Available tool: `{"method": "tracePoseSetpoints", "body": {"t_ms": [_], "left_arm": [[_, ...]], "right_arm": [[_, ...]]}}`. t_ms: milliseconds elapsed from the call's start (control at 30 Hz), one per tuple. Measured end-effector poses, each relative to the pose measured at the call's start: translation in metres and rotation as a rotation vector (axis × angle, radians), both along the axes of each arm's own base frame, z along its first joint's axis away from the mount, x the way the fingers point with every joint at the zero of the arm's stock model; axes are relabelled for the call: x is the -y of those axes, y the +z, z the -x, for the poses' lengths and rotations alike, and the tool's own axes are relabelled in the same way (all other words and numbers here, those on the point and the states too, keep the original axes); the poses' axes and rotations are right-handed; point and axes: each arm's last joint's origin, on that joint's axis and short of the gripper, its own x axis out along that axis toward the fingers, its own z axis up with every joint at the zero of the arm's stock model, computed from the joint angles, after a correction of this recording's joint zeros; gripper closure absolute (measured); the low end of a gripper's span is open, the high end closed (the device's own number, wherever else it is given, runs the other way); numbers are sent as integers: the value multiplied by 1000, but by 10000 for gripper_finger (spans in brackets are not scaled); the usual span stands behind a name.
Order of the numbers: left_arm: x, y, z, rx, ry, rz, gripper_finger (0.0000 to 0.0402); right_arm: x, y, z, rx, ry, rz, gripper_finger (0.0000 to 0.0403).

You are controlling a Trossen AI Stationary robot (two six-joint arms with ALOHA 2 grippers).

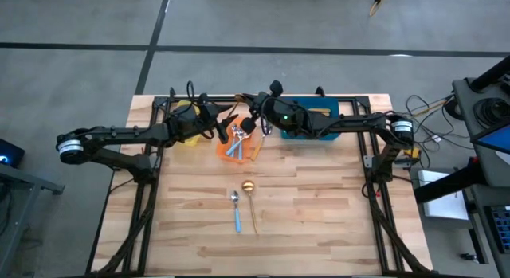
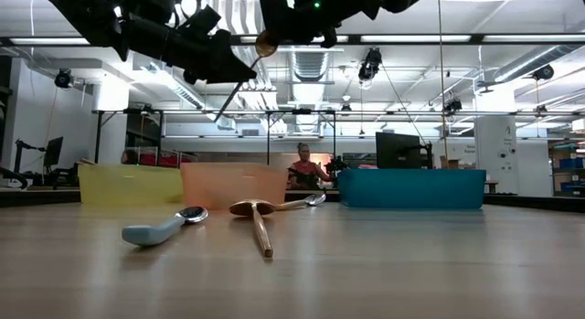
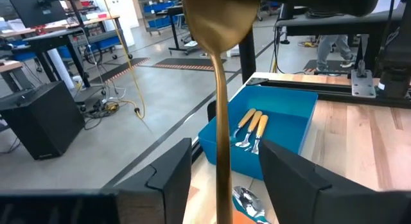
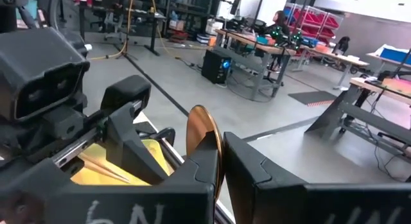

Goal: Sort silverware by color (type)
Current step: Put the gold spoon into the yellow bin

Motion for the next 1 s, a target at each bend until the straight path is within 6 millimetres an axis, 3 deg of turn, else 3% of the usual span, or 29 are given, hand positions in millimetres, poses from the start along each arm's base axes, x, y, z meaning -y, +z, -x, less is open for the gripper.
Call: {"method": "tracePoseSetpoints", "body": {"t_ms": [367, 633, 1000], "left_arm": [[-3, -5, -2, -10, 37, 13, 307], [-8, -11, -11, -50, 92, 15, 392], [-10, -10, -17, -80, 91, 54, 397]], "right_arm": [[0, 1, 0, 17, 7, -14, 394], [0, -1, 0, 10, -2, -31, 388], [1, -6, 0, -15, -10, -67, 368]]}}
